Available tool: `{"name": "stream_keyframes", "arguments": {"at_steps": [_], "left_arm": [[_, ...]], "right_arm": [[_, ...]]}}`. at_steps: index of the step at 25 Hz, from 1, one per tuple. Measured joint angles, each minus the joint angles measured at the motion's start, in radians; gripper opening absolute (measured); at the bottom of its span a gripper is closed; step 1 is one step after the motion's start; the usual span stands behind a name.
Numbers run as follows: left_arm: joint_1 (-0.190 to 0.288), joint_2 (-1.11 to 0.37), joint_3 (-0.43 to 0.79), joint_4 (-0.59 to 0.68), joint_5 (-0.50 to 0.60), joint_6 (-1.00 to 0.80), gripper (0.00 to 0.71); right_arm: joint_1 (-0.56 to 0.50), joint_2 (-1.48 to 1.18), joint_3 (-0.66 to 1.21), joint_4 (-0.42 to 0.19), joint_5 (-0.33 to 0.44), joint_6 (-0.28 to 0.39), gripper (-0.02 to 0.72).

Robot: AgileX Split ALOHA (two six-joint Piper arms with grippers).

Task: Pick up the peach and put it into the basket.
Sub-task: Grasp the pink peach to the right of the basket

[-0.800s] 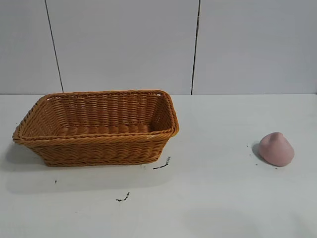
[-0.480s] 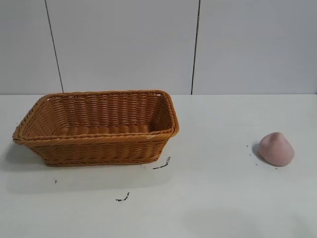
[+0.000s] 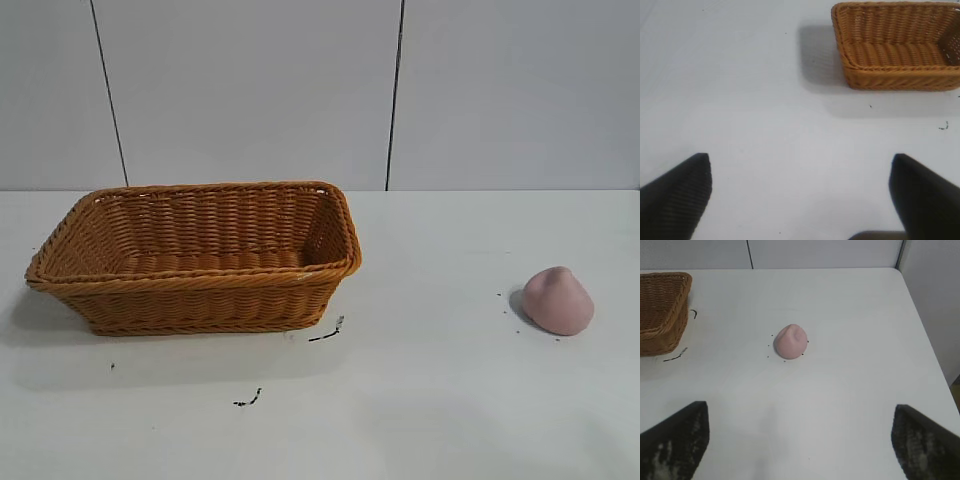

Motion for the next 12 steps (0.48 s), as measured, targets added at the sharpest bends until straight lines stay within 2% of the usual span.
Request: {"name": "stream_keyframes", "arguments": {"at_steps": [7, 12], "left_arm": [[0.0, 0.0, 0.0, 0.0, 0.0, 0.0, 0.693], [0.0, 0.0, 0.0, 0.0, 0.0, 0.0, 0.693]], "right_arm": [[0.0, 0.508, -0.162, 0.002, -0.066, -0.017, 0.689], [0.0, 0.898, -0.318, 0.002, -0.08, -0.027, 0.695]]}}
